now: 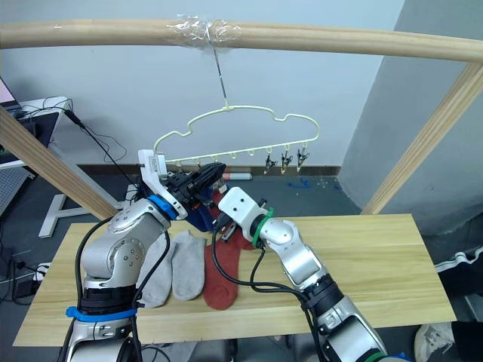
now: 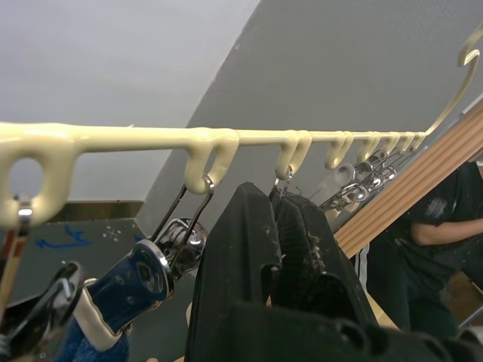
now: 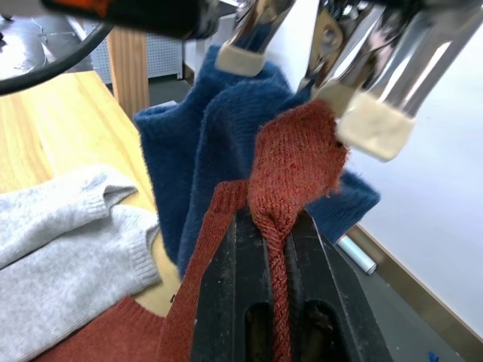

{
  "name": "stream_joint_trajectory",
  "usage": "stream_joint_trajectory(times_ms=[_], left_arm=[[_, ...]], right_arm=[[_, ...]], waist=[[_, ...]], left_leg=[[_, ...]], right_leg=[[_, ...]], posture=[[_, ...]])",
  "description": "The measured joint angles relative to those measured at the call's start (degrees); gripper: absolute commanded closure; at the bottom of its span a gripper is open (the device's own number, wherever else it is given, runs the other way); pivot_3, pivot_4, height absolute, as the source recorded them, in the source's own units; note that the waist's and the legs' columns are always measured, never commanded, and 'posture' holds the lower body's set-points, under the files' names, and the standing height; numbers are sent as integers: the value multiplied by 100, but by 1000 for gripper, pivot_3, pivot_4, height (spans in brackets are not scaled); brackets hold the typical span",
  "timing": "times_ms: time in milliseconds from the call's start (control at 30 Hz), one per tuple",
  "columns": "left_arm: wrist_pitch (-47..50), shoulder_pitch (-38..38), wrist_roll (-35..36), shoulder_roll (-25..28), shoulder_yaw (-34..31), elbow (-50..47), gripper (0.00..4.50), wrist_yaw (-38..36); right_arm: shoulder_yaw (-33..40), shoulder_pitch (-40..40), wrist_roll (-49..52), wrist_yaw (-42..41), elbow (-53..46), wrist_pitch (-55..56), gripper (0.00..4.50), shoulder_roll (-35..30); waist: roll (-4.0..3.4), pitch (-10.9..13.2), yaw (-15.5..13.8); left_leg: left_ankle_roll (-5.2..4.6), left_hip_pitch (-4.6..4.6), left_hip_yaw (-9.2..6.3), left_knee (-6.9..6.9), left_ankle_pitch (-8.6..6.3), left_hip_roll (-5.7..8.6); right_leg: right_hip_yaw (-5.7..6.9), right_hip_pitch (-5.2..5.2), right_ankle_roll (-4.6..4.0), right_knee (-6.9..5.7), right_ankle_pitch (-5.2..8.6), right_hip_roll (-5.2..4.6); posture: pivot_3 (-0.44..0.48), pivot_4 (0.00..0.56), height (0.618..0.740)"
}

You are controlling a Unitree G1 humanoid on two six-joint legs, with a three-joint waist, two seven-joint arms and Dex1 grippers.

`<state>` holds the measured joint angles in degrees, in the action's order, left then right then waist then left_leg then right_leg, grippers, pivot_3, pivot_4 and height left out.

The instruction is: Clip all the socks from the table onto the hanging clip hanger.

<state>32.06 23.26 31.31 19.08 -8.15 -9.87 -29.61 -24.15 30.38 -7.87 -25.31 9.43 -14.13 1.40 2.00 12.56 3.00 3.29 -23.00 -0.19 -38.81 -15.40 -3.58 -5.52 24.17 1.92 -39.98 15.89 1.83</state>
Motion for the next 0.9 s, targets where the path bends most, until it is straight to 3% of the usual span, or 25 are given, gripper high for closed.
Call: stream_joint_trajectory(times_ms=[900], left_arm=[[-358,-80,-103,35,14,147,4500,-161]], right_arm=[[56,121,66,12,-3,93,4439,181]], waist=[[0,0,4]], left_leg=[[0,0,1,0,0,0]], right_leg=[[0,0,0,0,0,0]], posture=[[13,185,705]])
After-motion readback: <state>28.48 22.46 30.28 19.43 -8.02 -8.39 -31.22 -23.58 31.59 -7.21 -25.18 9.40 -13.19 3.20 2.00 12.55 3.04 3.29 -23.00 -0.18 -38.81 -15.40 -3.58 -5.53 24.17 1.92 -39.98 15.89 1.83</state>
